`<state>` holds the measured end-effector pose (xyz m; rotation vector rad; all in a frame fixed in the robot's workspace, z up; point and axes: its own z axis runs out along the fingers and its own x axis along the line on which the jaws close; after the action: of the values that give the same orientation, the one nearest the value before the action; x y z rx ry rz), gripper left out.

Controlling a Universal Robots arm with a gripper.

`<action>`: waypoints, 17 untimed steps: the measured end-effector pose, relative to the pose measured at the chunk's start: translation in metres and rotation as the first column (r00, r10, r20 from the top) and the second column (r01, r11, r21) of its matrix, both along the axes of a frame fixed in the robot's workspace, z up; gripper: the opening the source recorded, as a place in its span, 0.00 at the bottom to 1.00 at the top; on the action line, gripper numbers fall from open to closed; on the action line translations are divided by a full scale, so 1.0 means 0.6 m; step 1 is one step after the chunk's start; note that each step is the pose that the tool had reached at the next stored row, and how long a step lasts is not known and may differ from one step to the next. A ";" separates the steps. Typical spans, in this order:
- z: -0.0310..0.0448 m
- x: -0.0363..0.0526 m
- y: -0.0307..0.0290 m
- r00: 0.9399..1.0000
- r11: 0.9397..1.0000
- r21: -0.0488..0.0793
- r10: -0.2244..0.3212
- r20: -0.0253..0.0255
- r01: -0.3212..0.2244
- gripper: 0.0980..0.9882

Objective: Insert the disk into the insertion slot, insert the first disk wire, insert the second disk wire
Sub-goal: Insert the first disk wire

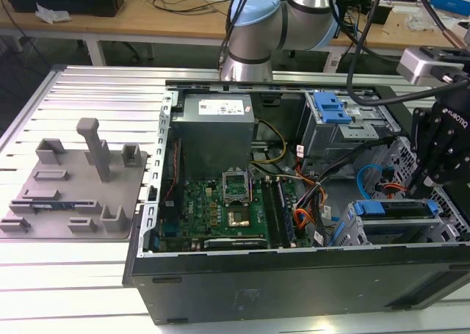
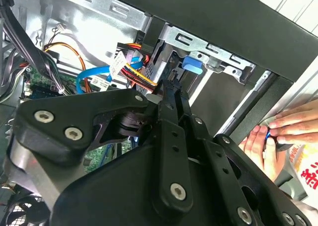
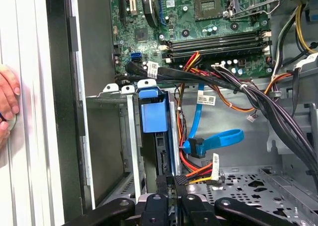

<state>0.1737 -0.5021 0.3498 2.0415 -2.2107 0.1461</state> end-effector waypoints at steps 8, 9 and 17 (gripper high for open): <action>-0.002 0.000 -0.0014 1.000 1.000 0.000 -0.001 0.000 0.001 0.08; -0.003 0.000 -0.0015 1.000 1.000 0.000 -0.001 0.000 0.001 0.08; -0.006 0.000 -0.0025 1.000 1.000 0.000 -0.002 0.000 0.002 0.08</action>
<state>0.1737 -0.5036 0.3464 2.0395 -2.2125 0.1458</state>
